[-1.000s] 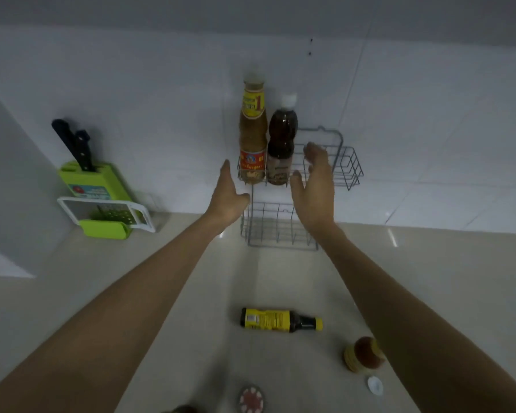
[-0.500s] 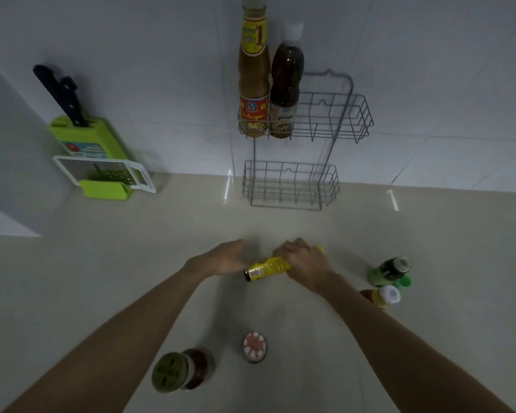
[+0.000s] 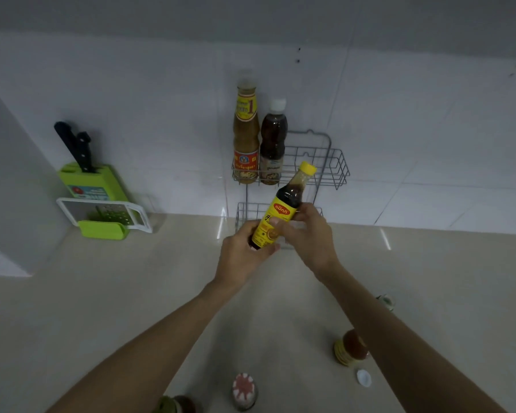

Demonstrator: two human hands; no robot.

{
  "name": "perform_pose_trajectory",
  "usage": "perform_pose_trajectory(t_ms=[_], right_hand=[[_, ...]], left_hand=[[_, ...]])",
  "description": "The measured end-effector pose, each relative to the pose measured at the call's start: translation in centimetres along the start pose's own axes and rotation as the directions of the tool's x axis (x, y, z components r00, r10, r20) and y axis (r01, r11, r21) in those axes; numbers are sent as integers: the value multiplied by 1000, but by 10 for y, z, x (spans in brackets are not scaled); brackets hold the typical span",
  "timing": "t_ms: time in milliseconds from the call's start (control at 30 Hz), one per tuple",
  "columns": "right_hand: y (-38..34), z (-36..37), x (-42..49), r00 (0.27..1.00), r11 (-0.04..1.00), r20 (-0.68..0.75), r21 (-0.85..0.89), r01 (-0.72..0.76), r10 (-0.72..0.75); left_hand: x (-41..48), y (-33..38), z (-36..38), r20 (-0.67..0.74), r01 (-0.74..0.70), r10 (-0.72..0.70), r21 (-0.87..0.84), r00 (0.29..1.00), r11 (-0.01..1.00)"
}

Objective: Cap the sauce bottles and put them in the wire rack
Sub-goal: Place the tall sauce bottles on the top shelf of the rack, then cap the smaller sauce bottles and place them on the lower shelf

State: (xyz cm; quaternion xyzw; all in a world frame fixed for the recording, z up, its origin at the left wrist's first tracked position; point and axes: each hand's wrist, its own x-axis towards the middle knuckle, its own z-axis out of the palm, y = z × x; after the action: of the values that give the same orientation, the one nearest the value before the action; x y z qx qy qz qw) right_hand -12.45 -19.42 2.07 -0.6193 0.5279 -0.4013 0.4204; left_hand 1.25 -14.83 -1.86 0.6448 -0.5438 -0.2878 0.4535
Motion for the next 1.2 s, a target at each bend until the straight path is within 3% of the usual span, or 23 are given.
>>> perform_pose_trajectory(t_ms=[100,233,300,400,500,667,767,833,933,967,1033,1100,1167,1200], right_hand=[[-18,-13,23,991,991,-69,59,116,-112],[-42,-32,63,909,945,-282,20,325,-307],[-46,-35,90,898,949,-321,-5,315,-300],[-47,-36,123,966,982,-178,-73,176,-186],[-39,-29,133,989,977,-10,-161,143,-146],[-35,-25,132,978,903,11,-382,198,-210],[-35,-24,128,985,931,31,-323,172,-171],[-32,-19,116,975,939,-61,-288,186,-212],[-21,-5,84,896,937,-296,-213,277,-332],[-19,2,68,885,935,-309,-188,301,-347],[-14,14,36,932,933,-116,-159,324,-343],[-9,30,2,911,929,273,-120,350,-308],[-7,48,-34,734,899,620,-104,425,-276],[-6,58,-48,629,855,727,-113,507,-277]], left_hand=[[21,16,-6,95,-68,66,17,993,998],[64,32,-29,-110,10,-15,-44,994,999],[89,38,-39,-106,85,-90,-48,990,995],[109,48,-42,35,120,-118,-49,992,992],[112,53,-37,67,112,-103,-138,992,984],[112,49,-32,62,116,-105,-195,992,974],[105,56,-39,103,147,-133,-151,986,978],[92,59,-47,118,181,-170,-91,978,979],[59,52,-73,110,153,-154,18,982,988],[45,46,-83,100,137,-140,40,985,990],[10,31,-105,47,148,-147,-11,988,989],[-36,10,-127,-45,190,-197,-123,979,974],[-88,-13,-142,-132,247,-275,-197,952,949],[-116,-28,-147,-163,291,-326,-207,931,934]])
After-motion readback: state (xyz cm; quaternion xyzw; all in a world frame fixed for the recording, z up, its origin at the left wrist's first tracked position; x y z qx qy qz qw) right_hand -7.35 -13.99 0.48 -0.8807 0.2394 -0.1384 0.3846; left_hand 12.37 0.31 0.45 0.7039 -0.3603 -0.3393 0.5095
